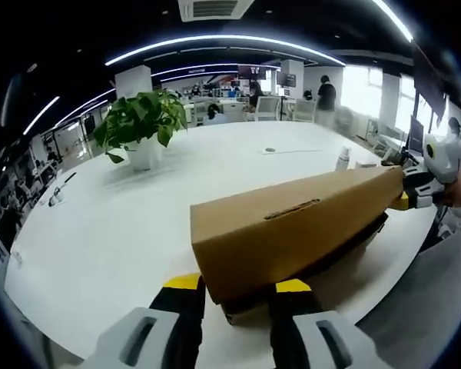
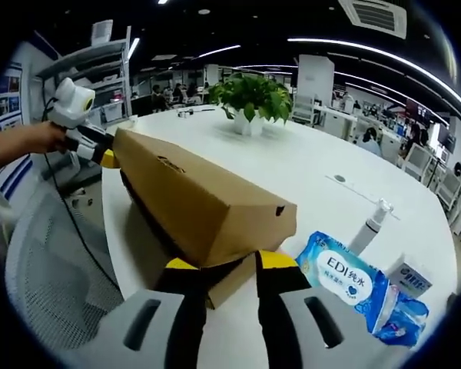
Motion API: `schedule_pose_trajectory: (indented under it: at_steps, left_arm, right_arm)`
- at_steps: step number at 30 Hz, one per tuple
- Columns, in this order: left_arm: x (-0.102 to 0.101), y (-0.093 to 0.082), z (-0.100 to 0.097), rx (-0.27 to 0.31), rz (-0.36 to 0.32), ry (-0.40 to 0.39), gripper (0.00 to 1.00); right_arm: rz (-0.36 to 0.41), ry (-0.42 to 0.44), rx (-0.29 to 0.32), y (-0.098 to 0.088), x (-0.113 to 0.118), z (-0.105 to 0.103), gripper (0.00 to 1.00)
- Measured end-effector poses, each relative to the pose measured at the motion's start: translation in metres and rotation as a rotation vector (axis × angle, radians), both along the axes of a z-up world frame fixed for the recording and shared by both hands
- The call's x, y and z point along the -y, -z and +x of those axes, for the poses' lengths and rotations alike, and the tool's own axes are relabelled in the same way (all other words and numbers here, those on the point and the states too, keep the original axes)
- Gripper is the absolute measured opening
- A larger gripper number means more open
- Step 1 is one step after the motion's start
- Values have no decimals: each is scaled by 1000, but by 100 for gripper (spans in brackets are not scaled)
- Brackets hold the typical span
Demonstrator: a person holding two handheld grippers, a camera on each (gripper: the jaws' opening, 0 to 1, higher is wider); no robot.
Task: Operate the shoe box by opening the lid, removing the specified soft item, and placing it in the target area until the item is outside and the box remains undamaged.
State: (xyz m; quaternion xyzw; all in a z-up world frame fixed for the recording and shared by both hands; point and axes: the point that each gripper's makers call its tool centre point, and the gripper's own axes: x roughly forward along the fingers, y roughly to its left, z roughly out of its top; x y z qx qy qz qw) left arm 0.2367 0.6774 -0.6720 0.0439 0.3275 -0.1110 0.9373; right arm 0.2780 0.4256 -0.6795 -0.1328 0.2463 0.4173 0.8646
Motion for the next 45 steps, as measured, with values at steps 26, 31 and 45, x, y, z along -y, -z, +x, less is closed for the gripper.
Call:
schedule_pose_trajectory:
  at_steps: [26, 31, 45]
  left_arm:
    - [2, 21, -8, -64, -8, 16, 37]
    - [3, 21, -8, -70, -13, 19, 37]
    - [5, 33, -15, -109, -28, 36, 38]
  right_arm:
    - [15, -21, -65, 18, -8, -14, 31]
    - [17, -22, -71, 20, -9, -15, 30]
    - [9, -14, -101, 27, -2, -21, 31]
